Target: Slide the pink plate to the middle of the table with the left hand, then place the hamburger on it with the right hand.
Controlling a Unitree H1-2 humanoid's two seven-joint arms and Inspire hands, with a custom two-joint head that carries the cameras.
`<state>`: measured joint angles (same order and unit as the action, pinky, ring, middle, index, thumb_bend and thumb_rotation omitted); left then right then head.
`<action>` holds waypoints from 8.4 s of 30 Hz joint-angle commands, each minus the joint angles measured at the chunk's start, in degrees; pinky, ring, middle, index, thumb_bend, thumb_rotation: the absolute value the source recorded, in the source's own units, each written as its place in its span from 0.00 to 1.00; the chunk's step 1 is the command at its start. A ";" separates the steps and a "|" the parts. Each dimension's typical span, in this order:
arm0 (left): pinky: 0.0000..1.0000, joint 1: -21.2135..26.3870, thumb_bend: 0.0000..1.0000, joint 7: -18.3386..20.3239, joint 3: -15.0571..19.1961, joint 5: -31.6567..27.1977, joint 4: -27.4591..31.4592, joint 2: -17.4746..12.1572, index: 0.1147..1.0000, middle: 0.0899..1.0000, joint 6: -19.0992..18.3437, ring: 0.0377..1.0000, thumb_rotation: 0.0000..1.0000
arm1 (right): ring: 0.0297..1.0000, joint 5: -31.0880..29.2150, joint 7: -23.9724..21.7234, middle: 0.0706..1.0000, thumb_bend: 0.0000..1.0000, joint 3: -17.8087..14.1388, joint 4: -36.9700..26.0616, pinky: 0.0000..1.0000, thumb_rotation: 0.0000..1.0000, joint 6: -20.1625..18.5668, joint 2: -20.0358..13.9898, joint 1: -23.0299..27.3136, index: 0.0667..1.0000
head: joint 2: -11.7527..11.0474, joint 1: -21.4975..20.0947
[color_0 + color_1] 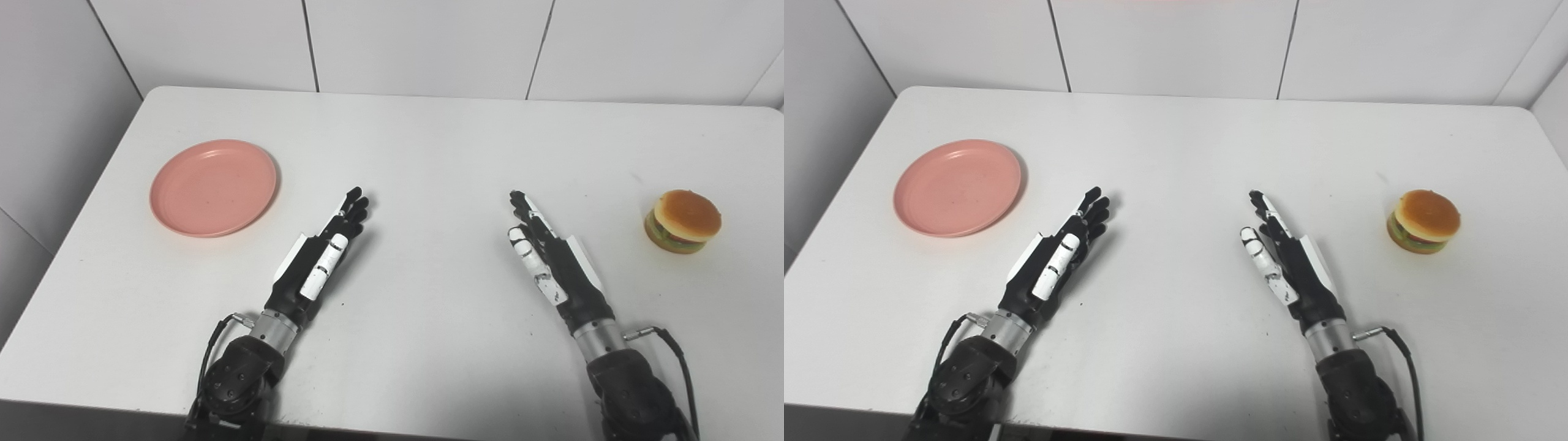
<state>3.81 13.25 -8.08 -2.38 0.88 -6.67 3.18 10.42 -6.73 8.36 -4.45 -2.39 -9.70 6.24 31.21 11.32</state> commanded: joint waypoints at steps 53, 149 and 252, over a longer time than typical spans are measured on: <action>1.00 0.99 0.49 -0.98 -1.15 0.23 8.96 3.80 1.00 1.00 -12.06 0.99 1.00 | 1.00 -3.77 -3.91 1.00 0.00 -1.52 -4.70 1.00 1.00 0.12 -0.98 -2.15 1.00 | -2.96 12.85; 0.92 22.61 0.38 -9.44 37.65 -25.21 -11.31 -16.39 0.88 0.89 -14.36 0.90 1.00 | 1.00 -4.37 -4.57 0.99 0.00 -1.90 -8.01 1.00 1.00 -4.34 -1.46 -2.15 1.00 | -0.32 14.53; 0.84 19.47 0.40 -3.63 14.09 -22.81 -16.15 0.62 0.84 0.85 -22.65 0.85 1.00 | 0.97 -0.78 -2.24 0.96 0.14 -0.13 -8.70 0.96 1.00 -5.98 2.28 -1.84 0.95 | 8.67 1.16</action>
<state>24.28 9.70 6.79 -25.88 -13.59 -6.80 -16.00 9.56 -8.84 7.71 -11.59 -8.13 -7.69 3.99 39.81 12.57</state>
